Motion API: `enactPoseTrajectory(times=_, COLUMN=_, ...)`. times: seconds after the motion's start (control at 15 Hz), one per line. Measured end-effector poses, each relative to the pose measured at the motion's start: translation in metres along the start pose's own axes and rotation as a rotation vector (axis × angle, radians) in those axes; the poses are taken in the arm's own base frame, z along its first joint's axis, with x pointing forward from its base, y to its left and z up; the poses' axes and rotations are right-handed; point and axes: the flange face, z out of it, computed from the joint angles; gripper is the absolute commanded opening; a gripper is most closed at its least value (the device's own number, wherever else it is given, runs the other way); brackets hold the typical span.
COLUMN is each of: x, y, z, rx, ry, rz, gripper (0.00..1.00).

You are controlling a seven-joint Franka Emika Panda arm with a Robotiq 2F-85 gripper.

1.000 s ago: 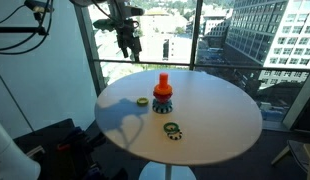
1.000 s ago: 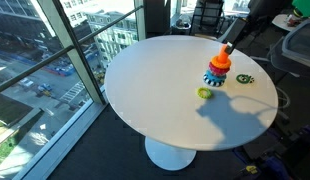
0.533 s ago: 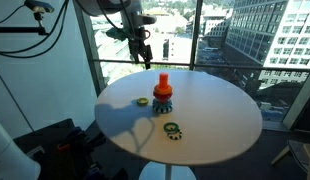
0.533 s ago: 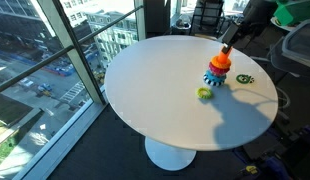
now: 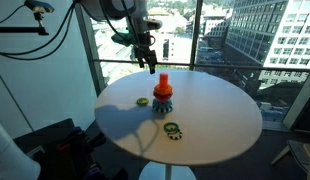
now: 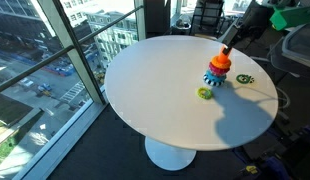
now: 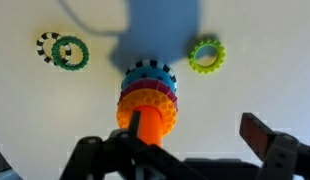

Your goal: Remove the orange ring from the stack on the rings stacking stand

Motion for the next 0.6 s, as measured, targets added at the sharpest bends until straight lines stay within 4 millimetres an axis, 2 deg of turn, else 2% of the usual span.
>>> enactPoseTrajectory(times=0.27, x=-0.001, y=0.001, z=0.003, rx=-0.001, ry=-0.008, rz=0.005, gripper=1.00)
enactPoseTrajectory(times=0.6, x=-0.005, y=0.017, z=0.022, rx=-0.011, ry=-0.049, rz=0.066, gripper=1.00)
